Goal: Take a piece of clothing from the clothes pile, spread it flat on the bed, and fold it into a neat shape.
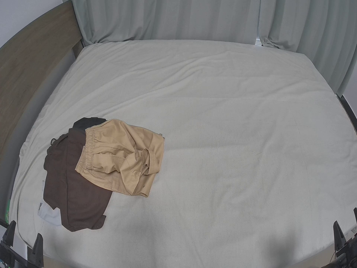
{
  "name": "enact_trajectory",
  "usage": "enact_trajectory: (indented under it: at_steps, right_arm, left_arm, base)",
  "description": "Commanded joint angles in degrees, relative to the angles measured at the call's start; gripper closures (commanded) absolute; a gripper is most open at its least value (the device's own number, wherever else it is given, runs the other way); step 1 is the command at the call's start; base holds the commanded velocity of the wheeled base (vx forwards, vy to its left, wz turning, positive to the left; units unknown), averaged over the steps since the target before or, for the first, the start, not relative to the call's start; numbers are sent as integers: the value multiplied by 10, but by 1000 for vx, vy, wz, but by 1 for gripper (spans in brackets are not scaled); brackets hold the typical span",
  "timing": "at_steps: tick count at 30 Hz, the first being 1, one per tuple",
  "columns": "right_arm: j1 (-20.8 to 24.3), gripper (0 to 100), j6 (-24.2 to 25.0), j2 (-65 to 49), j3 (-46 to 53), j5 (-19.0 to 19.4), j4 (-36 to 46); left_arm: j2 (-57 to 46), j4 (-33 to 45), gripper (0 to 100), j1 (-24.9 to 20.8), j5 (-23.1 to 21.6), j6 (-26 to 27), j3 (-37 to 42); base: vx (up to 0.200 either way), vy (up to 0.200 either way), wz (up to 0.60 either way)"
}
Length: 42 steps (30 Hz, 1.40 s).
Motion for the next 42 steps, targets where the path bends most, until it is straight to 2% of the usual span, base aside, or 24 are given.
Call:
enact_trajectory:
  at_steps: [1,21,23,25,33,37,42]
  right_arm:
    - [0,0,0,-9,10,0,0]
    - [0,0,2,-9,10,0,0]
    - [0,0,4,-9,10,0,0]
    - [1,0,4,-9,10,-1,0]
    - [1,0,4,-9,10,0,0]
    - [1,0,4,-9,10,0,0]
    - [1,0,4,-9,10,0,0]
  left_arm:
    - [-8,0,0,1,0,2,10]
    - [-8,-1,0,1,0,4,10]
    - [-8,-25,0,1,0,-3,-7]
    - [19,-49,0,2,-2,-2,-68]
    - [88,-42,0,-35,-30,-11,-71]
    - [112,-43,0,-51,-31,-33,-94]
    - [141,-45,0,-71,-32,-34,-107]
  base:
    - [0,0,0]
    - [0,0,0]
    - [0,0,0]
    - [0,0,0]
    - [0,0,0]
    - [0,0,0]
    - [0,0,0]
